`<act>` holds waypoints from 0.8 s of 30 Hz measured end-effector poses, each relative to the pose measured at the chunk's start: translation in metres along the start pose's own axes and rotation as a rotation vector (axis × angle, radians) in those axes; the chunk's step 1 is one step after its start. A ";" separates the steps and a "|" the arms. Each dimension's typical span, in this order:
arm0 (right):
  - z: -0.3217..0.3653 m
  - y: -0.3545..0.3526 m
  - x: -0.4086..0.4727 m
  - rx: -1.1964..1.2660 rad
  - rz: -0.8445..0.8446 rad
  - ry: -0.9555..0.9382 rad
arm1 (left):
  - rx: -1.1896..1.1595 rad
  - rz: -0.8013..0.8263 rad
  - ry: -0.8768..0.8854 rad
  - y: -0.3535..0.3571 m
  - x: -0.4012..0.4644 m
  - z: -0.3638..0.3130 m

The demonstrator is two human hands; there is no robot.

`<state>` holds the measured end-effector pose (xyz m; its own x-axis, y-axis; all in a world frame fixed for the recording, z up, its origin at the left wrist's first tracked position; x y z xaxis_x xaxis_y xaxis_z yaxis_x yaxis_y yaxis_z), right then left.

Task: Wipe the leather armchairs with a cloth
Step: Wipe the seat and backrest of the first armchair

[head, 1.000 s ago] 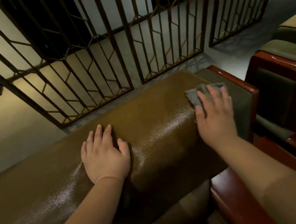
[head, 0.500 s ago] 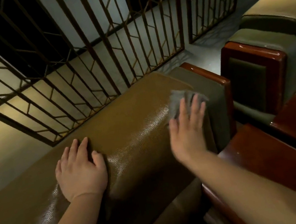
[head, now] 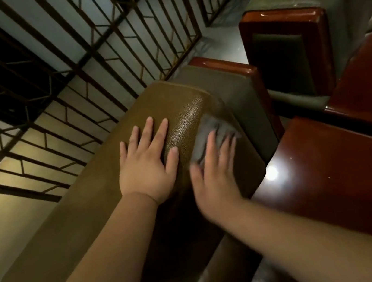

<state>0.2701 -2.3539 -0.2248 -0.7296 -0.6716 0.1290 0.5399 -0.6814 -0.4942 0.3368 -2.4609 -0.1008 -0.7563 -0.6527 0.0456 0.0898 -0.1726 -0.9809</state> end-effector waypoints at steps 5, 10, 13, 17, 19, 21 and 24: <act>-0.017 0.002 -0.021 -0.040 0.024 -0.114 | 0.024 -0.056 0.019 0.009 0.001 0.005; -0.043 -0.045 0.097 0.184 -0.266 0.164 | 0.026 -0.079 0.023 0.016 0.005 0.002; -0.030 -0.011 0.042 0.195 -0.221 0.104 | 0.030 -0.090 0.029 0.021 0.004 0.002; 0.001 0.042 -0.072 0.251 -0.018 0.063 | 0.045 -0.113 0.040 0.023 0.007 0.007; -0.002 0.045 -0.069 0.252 -0.012 0.094 | 0.040 -0.108 0.040 0.024 0.008 0.007; -0.027 0.031 -0.026 0.157 -0.154 0.111 | 0.028 -0.120 0.044 0.025 0.009 0.007; -0.071 0.003 0.051 0.137 -0.201 0.308 | 0.033 -0.124 0.051 0.026 0.014 0.008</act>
<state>0.2048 -2.3694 -0.2812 -0.9069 -0.4167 -0.0627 0.4097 -0.8370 -0.3628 0.3339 -2.4802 -0.1246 -0.7948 -0.5866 0.1555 0.0145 -0.2745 -0.9615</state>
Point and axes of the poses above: each hand's wrist, its own x-axis towards the middle knuckle, its own y-axis out of the palm, z = x × y, the point moved 2 cm from there along x, towards the middle knuckle, and after that the axes turned 9 degrees about x, right-handed, at the moved point
